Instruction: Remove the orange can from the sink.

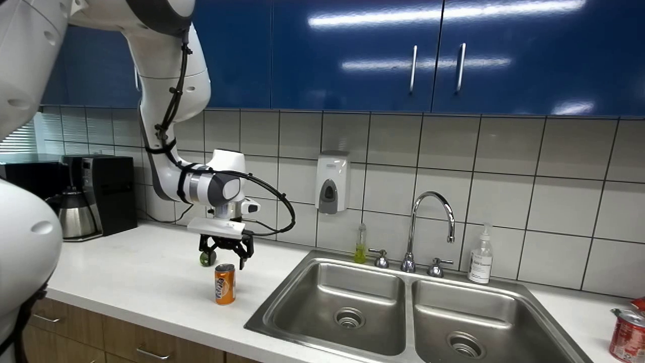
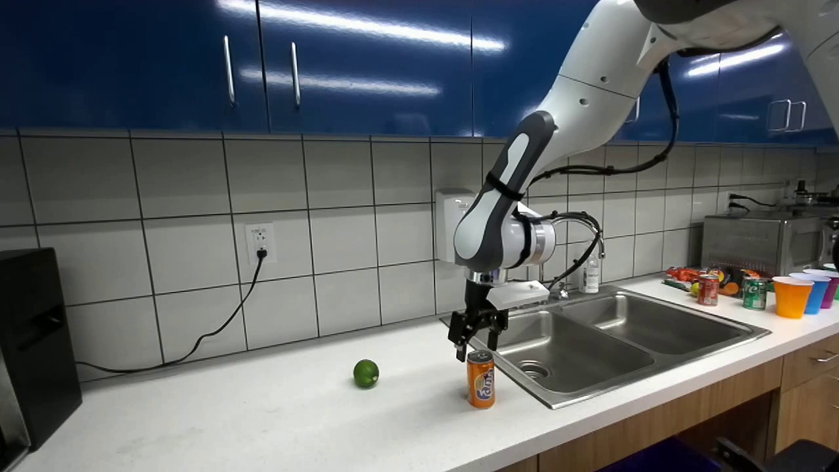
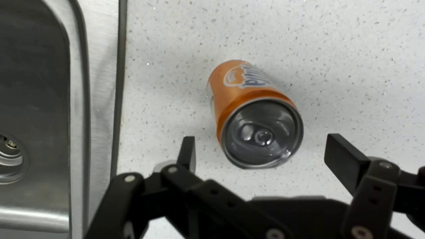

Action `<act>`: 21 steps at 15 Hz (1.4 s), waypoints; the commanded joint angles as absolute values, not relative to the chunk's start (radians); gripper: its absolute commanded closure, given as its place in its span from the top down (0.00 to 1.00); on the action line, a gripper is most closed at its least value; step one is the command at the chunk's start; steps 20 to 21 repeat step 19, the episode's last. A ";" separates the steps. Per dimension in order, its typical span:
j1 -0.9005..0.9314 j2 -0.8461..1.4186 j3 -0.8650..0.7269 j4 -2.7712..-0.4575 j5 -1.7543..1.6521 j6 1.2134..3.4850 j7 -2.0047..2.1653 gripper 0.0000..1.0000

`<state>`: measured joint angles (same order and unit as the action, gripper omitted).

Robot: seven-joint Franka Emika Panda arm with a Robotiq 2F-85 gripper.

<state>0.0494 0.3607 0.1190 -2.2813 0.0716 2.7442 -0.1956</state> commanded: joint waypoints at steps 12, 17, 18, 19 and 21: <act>0.070 0.124 0.151 -2.378 0.073 2.667 -0.195 1.00; 0.075 0.138 0.142 -2.356 0.072 2.657 -0.195 1.00; 0.075 0.133 0.141 -2.358 0.072 2.655 -0.195 1.00; 0.076 0.131 0.141 -2.360 0.072 2.654 -0.195 1.00; 0.076 0.131 0.141 -2.360 0.072 2.654 -0.195 1.00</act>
